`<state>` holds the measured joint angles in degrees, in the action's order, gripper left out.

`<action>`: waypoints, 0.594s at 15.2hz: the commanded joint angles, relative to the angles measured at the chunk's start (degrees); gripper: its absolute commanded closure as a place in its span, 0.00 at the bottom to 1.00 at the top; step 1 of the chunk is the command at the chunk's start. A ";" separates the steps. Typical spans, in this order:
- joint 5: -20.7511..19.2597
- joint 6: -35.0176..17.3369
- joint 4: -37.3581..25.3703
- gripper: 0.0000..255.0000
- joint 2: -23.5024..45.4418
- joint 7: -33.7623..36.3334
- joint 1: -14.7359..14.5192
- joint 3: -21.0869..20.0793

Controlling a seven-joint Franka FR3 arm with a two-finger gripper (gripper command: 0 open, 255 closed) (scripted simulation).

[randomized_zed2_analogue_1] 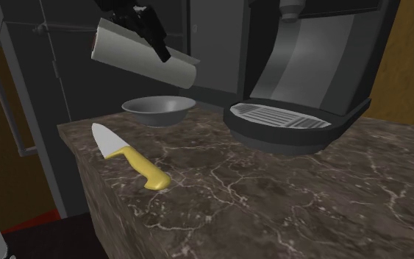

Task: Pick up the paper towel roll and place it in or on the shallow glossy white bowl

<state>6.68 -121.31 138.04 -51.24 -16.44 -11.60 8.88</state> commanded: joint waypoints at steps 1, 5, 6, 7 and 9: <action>0.00 -0.01 0.00 0.00 0.00 0.00 0.00 0.00; 0.00 -0.01 0.00 0.00 0.00 0.00 0.00 0.00; 0.00 -0.01 0.00 0.00 0.00 0.00 0.00 0.00; -0.19 2.04 -1.27 0.00 -0.77 0.09 0.18 0.10; -0.53 6.09 -4.02 0.00 -2.03 0.25 0.47 0.33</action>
<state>6.35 -116.99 135.14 -52.75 -16.03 -11.27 8.89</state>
